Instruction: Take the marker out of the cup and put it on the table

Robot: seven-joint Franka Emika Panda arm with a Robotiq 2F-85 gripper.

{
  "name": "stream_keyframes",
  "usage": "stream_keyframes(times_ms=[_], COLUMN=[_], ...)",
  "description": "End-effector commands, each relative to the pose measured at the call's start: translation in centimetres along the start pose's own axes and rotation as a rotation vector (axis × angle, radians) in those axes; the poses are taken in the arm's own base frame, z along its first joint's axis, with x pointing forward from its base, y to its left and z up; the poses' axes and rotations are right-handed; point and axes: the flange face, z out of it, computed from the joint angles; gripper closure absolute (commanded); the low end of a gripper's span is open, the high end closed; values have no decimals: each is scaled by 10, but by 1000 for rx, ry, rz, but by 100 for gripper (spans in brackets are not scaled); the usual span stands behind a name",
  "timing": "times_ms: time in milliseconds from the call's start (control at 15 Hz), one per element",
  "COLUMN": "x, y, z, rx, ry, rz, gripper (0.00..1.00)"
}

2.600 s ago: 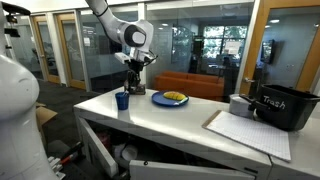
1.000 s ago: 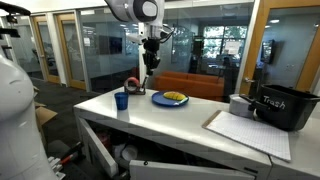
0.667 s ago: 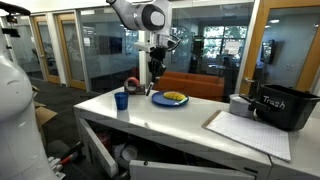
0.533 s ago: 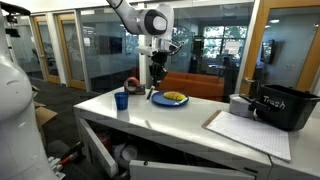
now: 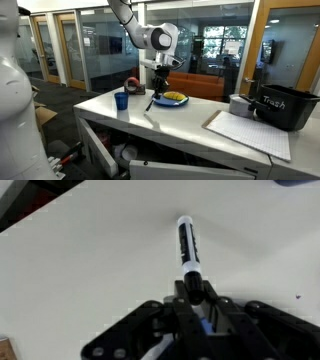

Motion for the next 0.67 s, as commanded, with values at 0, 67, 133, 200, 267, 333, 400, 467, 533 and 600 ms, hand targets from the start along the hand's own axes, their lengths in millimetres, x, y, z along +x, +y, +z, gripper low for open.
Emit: stream_keyframes(times_ms=[0,67,133,200,267,333,400,467,533,600], x=[13,14,15,16,16,17,18,18,16,14], y=[1,0,0,-1,-1,-1,-1,-1,-2,-3], z=[9,12,13,14,14,14,13,13,10,6], rx=[-24,-28,-29,-31,-35,-38,-41,-46,-48,-51], ry=[-24,-24,-23,-26,-21,-19,-15,-7,1,13], rz=[-18,-17,-19,-20,-20,-21,-22,-24,-27,-36], gripper=[91,56,55,49,44,36,30,21,15,7])
